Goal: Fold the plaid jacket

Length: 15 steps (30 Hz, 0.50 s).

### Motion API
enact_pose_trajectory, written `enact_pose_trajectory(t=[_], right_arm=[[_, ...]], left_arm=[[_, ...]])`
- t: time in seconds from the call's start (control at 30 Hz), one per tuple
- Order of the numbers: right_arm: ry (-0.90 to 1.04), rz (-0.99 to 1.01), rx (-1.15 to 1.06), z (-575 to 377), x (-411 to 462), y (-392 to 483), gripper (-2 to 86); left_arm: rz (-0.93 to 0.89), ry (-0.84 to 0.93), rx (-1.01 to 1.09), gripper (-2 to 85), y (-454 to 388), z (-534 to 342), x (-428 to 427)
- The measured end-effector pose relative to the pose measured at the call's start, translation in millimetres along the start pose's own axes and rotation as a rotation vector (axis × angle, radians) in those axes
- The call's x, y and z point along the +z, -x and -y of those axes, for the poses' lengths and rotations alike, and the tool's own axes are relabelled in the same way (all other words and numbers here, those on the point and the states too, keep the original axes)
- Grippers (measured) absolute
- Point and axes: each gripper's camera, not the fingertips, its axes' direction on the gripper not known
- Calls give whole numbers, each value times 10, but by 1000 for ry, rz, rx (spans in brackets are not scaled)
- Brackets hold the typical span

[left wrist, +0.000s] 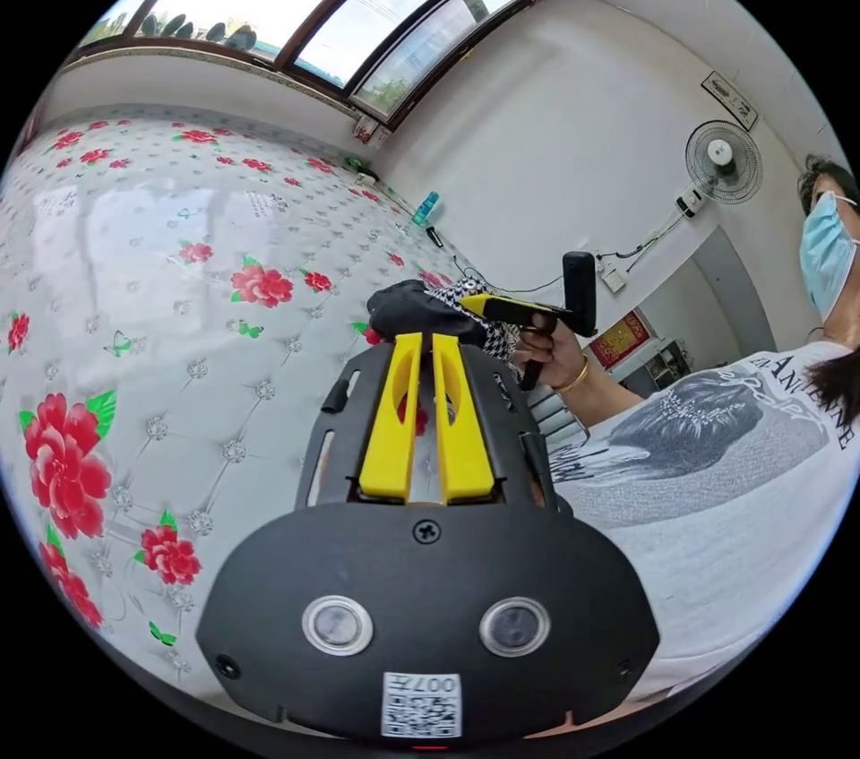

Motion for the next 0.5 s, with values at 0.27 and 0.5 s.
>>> enact_pose_trajectory(t=[0.27,0.5], right_arm=[[160,451,-393,1019,1584,1843,13],[270,251,-373,614,2314,1882,33]], left_arm=[[76,-348,-197,63,680,-940,-1581],[207,-315,-426,61,1286,-1585,-2160]])
